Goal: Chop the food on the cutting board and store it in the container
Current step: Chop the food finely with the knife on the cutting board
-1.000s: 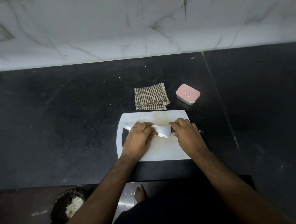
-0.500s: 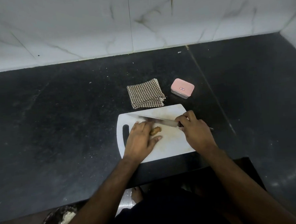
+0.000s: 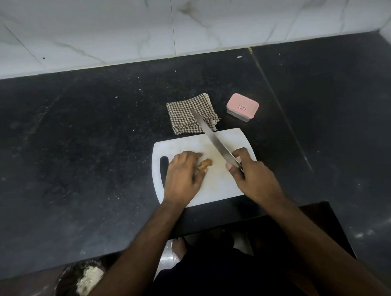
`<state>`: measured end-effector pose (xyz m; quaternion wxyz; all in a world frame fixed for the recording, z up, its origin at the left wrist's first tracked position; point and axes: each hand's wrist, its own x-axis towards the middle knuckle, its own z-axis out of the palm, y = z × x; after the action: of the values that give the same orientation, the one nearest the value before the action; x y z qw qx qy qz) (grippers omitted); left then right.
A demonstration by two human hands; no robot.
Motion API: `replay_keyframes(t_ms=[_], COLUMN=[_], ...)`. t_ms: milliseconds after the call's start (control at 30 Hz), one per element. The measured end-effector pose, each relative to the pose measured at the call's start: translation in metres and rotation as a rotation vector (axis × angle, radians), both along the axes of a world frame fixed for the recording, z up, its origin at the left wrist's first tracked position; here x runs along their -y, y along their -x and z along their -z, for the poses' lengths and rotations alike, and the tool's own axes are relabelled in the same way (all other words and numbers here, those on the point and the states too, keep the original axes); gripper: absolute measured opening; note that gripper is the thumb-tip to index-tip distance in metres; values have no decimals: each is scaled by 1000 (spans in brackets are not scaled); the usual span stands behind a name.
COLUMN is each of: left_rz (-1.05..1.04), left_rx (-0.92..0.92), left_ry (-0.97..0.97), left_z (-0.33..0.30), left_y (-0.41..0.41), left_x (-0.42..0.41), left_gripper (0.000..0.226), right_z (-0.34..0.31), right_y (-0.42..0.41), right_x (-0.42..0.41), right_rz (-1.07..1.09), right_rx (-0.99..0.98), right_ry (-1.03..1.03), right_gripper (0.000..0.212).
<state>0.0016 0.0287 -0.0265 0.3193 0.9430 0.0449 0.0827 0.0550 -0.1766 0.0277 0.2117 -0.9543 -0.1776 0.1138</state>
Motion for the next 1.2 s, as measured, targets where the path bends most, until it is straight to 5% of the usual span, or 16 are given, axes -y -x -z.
replay_keyframes(t_ms=[267, 700, 1200], left_rz=[-83, -40, -45], left_rx=[7, 124, 204], left_ry=[-78, -89, -211], left_z=[4, 14, 24], left_y=[4, 5, 12], left_x=[11, 10, 14], left_gripper=[29, 19, 32], right_z=[11, 32, 37], right_y=[-18, -13, 13], right_x=[-2, -4, -6], right_rz=[-140, -195, -117], right_rx=[42, 108, 180], right_ry=[-69, -62, 1], right_gripper=[7, 37, 43])
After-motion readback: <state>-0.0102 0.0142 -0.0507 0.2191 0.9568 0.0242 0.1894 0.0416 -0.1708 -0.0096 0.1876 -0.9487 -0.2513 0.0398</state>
